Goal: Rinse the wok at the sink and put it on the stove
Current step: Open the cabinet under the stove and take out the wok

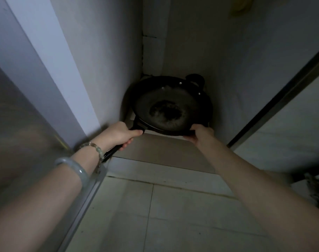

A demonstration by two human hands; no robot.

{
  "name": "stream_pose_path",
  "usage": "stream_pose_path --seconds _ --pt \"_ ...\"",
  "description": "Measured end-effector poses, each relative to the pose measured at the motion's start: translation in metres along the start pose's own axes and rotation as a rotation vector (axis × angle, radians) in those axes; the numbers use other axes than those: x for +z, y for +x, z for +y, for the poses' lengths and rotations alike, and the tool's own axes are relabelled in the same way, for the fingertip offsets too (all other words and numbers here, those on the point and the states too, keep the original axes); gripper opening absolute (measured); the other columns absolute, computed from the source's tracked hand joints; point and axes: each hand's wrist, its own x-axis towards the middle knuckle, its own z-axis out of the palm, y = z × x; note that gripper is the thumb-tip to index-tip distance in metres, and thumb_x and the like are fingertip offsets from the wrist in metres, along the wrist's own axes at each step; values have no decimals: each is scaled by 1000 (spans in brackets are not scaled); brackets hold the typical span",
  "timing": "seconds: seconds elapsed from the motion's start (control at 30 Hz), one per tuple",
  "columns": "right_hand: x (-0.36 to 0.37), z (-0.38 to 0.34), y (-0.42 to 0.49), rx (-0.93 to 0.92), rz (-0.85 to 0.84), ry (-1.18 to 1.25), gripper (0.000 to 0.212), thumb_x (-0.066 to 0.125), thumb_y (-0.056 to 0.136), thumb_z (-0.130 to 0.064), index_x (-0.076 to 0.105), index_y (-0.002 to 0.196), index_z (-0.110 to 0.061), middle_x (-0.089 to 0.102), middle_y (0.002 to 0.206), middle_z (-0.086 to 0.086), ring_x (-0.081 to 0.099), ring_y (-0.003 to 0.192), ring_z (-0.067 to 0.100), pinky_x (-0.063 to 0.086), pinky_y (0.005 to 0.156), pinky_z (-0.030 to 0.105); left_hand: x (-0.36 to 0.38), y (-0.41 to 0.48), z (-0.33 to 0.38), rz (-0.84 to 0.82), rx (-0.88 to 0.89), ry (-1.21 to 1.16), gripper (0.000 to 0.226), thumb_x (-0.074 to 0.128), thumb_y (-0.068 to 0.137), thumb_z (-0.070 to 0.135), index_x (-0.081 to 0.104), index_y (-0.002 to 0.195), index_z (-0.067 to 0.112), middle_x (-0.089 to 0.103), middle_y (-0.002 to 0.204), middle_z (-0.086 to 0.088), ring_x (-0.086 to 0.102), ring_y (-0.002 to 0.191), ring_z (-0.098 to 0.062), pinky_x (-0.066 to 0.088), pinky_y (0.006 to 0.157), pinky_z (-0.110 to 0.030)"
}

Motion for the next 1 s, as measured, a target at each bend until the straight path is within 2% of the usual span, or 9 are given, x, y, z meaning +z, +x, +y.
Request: stream_pose_path --seconds 0.1,0.23,0.4,0.47,0.57,0.73,0.8,0.93,1.0 --pt "-14 2 -26 7 -34 41 60 56 76 14 47 131 -7 58 123 18 62 100 35 60 61 44 6 -39 -6 39 -5 -8 44 66 85 43 53 60 9 46 36 4 41 29 -9 35 34 -18" --pt "-34 2 -81 -36 -87 40 62 55 72 17 48 130 -5 59 121 17 63 95 34 60 65 43 11 -113 -13 83 0 -41 44 64 86 43 50 60 10 46 44 -1 39 30 -10 35 35 -20" --pt "-58 3 -165 -25 -39 45 57 49 71 21 48 123 -3 57 118 18 58 96 36 57 73 51 7 -208 -12 139 -5 -32 48 64 87 41 46 55 11 39 29 5 35 26 -9 33 32 -17" --pt "-72 3 -200 -31 -33 63 53 45 71 22 48 119 -1 56 120 19 57 97 36 57 64 49 8 -249 -11 145 -8 6 48 64 87 41 46 53 11 38 28 5 35 25 -8 33 32 -17" --pt "-98 5 -249 -13 -37 71 59 42 70 21 48 125 1 56 122 22 58 98 39 56 46 41 12 -306 -9 160 -4 25 48 65 86 41 46 53 12 40 28 4 36 25 -8 34 33 -17" --pt "-144 1 -317 -35 -70 11 55 42 72 19 48 125 3 56 119 22 56 75 29 52 35 35 22 -390 -2 165 27 21 47 65 87 39 46 54 11 41 28 4 38 26 -10 37 36 -19" --pt "-158 2 -343 -40 -63 -40 55 40 73 18 47 125 4 54 119 21 57 78 30 52 36 34 27 -418 -2 178 37 14 47 66 86 40 48 54 11 42 30 4 40 31 -14 39 40 -22" --pt "-177 2 -384 -67 -63 -87 53 38 74 18 47 124 3 51 126 24 56 94 36 53 57 42 33 -458 -9 205 32 -9 44 67 84 42 50 57 11 44 33 5 40 30 -11 41 43 -24" --pt "-183 3 -399 -63 -72 -85 52 39 74 18 48 123 3 53 125 23 55 94 36 51 51 41 35 -470 -17 197 26 -18 42 66 84 43 51 60 12 46 39 5 40 32 -12 41 42 -23"
